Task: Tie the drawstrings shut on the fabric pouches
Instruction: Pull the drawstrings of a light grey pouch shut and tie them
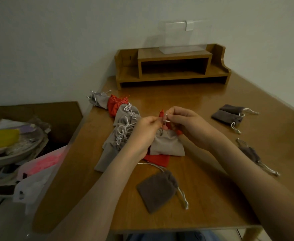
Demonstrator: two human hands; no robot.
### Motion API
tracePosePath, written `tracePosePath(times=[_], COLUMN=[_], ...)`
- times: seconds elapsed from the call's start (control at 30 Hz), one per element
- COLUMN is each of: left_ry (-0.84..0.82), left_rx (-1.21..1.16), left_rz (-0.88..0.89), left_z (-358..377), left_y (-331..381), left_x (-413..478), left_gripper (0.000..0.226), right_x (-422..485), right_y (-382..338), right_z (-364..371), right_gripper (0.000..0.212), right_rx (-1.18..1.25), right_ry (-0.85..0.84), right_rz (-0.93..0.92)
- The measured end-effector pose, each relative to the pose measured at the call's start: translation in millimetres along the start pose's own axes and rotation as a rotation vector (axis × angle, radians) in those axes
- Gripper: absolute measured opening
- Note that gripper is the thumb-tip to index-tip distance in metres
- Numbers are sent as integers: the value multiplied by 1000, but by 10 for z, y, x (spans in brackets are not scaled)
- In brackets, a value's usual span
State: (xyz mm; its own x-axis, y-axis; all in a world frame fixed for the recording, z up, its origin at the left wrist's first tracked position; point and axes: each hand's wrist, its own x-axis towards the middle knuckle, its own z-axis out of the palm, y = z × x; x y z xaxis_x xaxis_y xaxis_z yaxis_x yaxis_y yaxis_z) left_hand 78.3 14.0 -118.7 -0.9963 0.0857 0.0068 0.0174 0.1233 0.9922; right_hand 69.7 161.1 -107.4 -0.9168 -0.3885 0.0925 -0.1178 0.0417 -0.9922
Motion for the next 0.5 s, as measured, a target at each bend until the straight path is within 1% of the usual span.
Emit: tracePosePath(times=[0.1,0.2,0.3,0.37,0.43,0.5], left_ry=[17,21,-34,-77,-97,-76], left_rx=[-45,-26,-20,-38,-19,52], left_rz=[-9,-4,-5,-3,43,118], left_z=[-9,-15,-8,0,6,4], left_y=[-20,-16,-12,23,21,-2], left_x=[16,22,19,-18,-32,-34], left_gripper=[24,24,26,23,18,17], right_x=[6,16,17,12,10,9], right_y=[40,67,88,96,101,111], right_z=[13,40,56,53,52,68], right_gripper=[12,10,12,14,12,10], right_rx=[-47,-99,-180,-207,-272,-334], right_ry=[-1,42,102,116,133,149], right_rz=[-47,-86,-89,-108,-146,-191])
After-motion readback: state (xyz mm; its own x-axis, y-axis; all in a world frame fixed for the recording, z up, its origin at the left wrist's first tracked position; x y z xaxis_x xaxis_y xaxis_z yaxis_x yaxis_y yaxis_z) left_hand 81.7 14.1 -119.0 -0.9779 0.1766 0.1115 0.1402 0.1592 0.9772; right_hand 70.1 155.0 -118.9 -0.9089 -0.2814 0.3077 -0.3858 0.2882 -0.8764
